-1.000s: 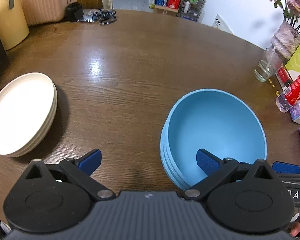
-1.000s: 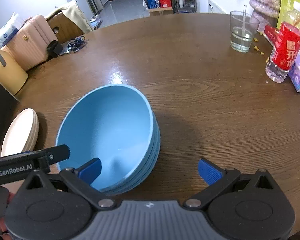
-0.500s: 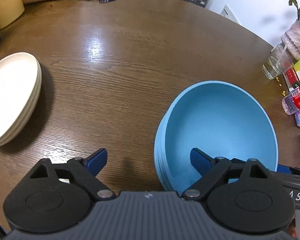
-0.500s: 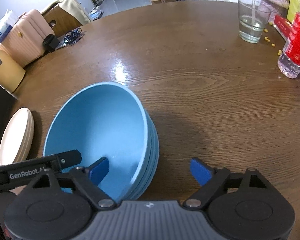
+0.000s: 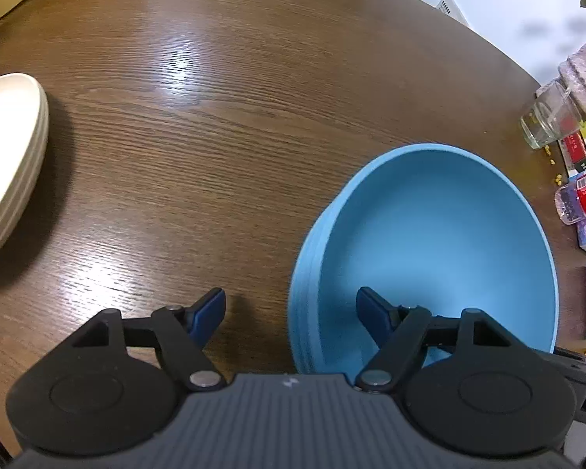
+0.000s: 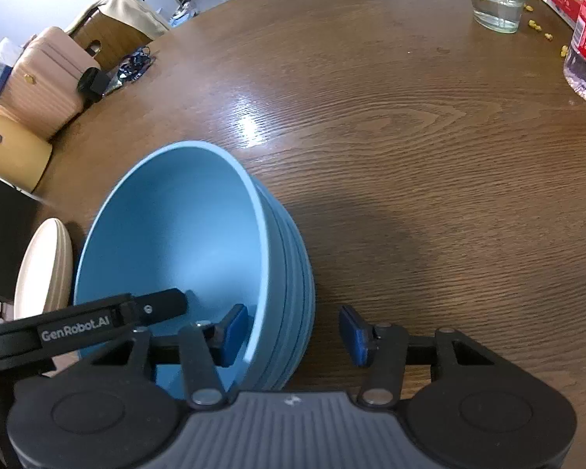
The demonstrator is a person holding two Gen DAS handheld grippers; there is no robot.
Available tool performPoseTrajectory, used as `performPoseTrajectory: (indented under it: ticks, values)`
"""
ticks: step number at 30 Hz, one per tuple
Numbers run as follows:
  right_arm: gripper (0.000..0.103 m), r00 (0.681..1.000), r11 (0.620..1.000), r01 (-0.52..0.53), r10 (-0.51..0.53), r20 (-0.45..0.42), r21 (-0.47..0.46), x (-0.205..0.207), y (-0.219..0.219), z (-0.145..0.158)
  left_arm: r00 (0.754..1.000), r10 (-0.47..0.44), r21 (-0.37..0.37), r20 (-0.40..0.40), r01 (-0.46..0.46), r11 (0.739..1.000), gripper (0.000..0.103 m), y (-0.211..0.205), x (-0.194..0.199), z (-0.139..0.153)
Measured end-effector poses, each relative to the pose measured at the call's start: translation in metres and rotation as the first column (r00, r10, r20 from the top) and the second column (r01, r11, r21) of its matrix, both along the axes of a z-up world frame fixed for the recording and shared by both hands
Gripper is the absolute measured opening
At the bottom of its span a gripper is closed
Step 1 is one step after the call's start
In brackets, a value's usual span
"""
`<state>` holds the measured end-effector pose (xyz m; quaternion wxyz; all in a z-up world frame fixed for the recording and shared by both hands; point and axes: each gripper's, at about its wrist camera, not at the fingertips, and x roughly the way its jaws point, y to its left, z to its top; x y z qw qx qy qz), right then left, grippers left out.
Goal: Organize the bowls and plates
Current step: 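Close both tools on opposite rims of the three-bowl stack, then carry the bowl stack with both tools over the cream plate stack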
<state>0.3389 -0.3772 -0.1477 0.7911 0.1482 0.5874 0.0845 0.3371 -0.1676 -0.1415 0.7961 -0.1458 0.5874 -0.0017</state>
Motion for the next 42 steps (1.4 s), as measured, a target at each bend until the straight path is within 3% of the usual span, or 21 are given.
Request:
performPoseTrajectory:
  ticks: [12, 19, 42]
  values:
    - [0.047, 0.999, 0.988, 0.040, -0.036, -0.031, 0.150, 0.007, -0.017, -0.019, 1.000, 0.002, -0.118, -0.009, -0.003, 0.993, 0.075, 0.003, 0.011, -0.010]
    - [0.044, 0.999, 0.982, 0.048, -0.044, -0.028, 0.182, 0.006, -0.020, -0.021, 1.000, 0.003, -0.218, 0.003, -0.002, 0.976, 0.054, 0.008, 0.010, -0.013]
    - [0.044, 0.998, 0.977, 0.065, -0.067, 0.001, 0.202, -0.006, -0.027, -0.016, 0.999, -0.013, -0.200, 0.043, 0.021, 0.980, 0.052, 0.004, -0.003, -0.005]
